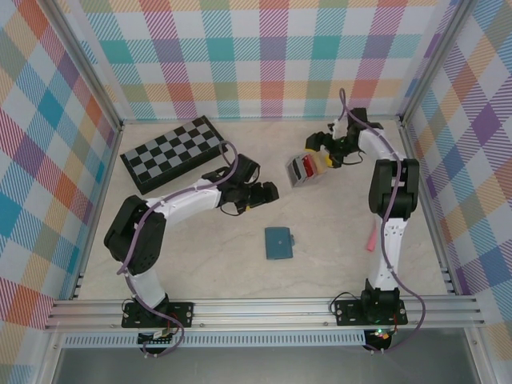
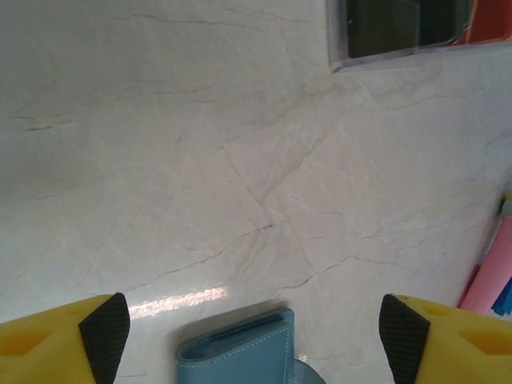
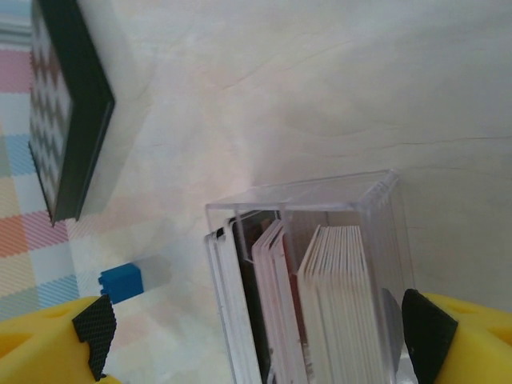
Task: Put the credit cards into the card holder
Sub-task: Move the storage box to the center of the table.
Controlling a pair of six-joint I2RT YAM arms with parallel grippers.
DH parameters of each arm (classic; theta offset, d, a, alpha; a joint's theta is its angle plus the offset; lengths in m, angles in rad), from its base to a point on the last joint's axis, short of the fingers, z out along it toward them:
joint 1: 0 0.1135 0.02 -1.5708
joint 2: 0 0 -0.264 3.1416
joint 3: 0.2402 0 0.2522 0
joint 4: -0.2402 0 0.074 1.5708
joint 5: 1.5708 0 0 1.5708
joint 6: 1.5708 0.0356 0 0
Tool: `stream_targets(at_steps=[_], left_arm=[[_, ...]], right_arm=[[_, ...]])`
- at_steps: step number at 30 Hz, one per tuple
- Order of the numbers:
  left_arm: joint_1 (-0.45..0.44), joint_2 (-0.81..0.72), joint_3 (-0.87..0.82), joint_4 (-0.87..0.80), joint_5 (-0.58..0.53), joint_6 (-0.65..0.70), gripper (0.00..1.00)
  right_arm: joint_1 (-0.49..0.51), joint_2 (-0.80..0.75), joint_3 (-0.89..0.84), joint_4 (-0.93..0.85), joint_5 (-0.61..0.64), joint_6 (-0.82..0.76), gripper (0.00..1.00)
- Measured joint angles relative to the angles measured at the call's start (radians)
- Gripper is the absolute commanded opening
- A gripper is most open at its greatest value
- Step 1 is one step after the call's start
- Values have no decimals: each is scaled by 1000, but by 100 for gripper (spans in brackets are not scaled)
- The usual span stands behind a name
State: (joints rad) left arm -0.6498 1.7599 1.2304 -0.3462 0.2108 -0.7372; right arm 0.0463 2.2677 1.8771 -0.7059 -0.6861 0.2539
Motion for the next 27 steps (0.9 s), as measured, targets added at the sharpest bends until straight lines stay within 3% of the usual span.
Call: stream_targets(at_steps=[16, 27], left_arm=[[139, -77, -132, 109, 14, -90, 83], [185, -57, -151, 193, 48, -153, 45]], right_arm=[[179, -19, -11, 34, -50, 26, 93], [270, -40, -120, 54, -63, 26, 93]])
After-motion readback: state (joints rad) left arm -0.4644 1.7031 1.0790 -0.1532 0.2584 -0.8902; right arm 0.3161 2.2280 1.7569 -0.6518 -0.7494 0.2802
